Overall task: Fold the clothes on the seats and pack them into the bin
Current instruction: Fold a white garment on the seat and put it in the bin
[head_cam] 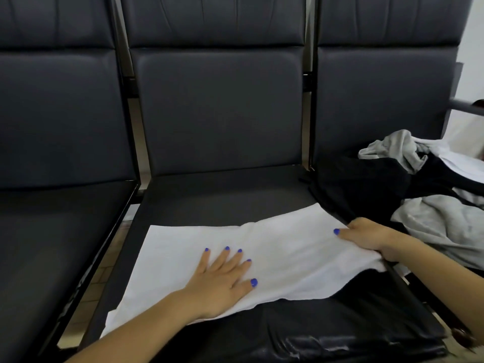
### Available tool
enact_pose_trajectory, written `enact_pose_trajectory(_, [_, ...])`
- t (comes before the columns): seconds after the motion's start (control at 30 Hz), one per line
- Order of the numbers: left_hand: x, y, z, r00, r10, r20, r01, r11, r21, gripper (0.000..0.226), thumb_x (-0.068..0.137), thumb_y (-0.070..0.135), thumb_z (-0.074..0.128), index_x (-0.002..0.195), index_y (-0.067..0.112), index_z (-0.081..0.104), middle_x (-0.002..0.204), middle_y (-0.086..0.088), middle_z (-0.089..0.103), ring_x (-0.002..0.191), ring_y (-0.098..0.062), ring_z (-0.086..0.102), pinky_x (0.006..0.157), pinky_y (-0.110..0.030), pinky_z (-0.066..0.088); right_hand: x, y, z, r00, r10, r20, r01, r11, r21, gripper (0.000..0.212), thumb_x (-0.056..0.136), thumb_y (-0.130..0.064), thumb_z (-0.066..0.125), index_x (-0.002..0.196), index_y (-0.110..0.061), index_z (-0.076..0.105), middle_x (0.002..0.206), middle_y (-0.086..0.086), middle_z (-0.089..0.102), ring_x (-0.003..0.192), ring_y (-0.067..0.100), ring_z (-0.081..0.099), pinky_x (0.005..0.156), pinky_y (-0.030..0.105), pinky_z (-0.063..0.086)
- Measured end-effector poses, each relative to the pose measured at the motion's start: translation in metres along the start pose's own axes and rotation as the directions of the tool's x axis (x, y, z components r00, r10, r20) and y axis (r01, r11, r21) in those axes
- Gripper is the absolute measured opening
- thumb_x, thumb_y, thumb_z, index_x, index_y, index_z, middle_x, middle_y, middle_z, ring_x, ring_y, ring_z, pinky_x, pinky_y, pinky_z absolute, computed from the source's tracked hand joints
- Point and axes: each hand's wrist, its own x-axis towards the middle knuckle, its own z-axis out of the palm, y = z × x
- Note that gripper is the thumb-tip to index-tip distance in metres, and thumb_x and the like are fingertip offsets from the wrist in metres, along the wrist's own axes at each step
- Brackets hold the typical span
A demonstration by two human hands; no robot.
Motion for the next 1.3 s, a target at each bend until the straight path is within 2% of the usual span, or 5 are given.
enact_pose_trajectory(0.4, [-0.024, -0.016, -0.022, 0.982, -0.057, -0.180, -0.021, 0.915, -0.403, 0.058, 0.101, 0.048, 0.019, 0.152, 0.027, 0.003, 0.160, 0.011, -0.001, 0.146, -0.007, -0.008, 0.118, -0.033, -0.007, -0.053, -0.042, -0.020, 0.952, -0.082, 0.296, -0.116, 0.796, 0.594, 0.019, 0.090, -0.012, 0.054, 0.096, 0.003, 0.065, 0.079, 0.015, 0.073, 0.063, 0.021, 0.071, 0.048, 0.024, 0.054])
enact_pose_trajectory(0.5, [-0.032, -0.047, -0.037, 0.897, -0.317, -0.308, -0.115, 0.507, -0.855, 0.048, 0.103, 0.030, 0.032, 0.148, 0.016, 0.029, 0.152, 0.000, 0.032, 0.141, -0.016, 0.028, 0.110, -0.023, 0.020, -0.065, -0.070, -0.007, 0.921, -0.205, 0.331, -0.046, 0.786, 0.617, 0.015, 0.081, -0.009, 0.059, 0.093, -0.002, 0.064, 0.078, 0.012, 0.071, 0.065, 0.020, 0.070, 0.054, 0.026, 0.056])
enact_pose_trajectory(0.67, [-0.053, -0.088, -0.038, 0.956, -0.282, 0.084, 0.048, -0.135, -0.990, 0.042, 0.099, 0.035, 0.043, 0.128, 0.007, 0.053, 0.121, -0.020, 0.063, 0.105, -0.038, 0.064, 0.088, -0.042, 0.054, -0.082, -0.117, 0.038, 0.840, -0.304, 0.449, 0.027, 0.851, 0.525, 0.003, 0.087, -0.007, 0.057, 0.085, -0.007, 0.059, 0.081, 0.013, 0.061, 0.072, 0.022, 0.062, 0.057, 0.026, 0.052])
enact_pose_trajectory(0.97, [-0.065, -0.104, -0.027, 0.976, -0.106, 0.188, 0.160, -0.234, -0.959, 0.065, 0.092, 0.052, 0.036, 0.131, 0.002, 0.055, 0.128, -0.027, 0.055, 0.115, -0.040, 0.052, 0.105, -0.054, 0.038, -0.080, -0.145, 0.181, 0.626, -0.340, 0.702, -0.063, 0.875, 0.480, 0.031, 0.088, 0.000, 0.049, 0.119, 0.003, 0.050, 0.120, 0.021, 0.060, 0.110, 0.033, 0.061, 0.100, 0.047, 0.047])
enact_pose_trajectory(1.3, [-0.059, -0.099, -0.026, 0.964, -0.142, 0.226, 0.175, -0.305, -0.936, 0.065, 0.094, 0.054, 0.035, 0.125, 0.002, 0.060, 0.120, -0.022, 0.062, 0.092, -0.033, 0.069, 0.070, -0.039, 0.059, -0.090, -0.145, 0.205, 0.560, -0.324, 0.762, -0.098, 0.888, 0.449, 0.014, 0.091, 0.001, 0.049, 0.104, -0.004, 0.048, 0.075, 0.011, 0.056, 0.061, 0.018, 0.059, 0.066, 0.030, 0.057])
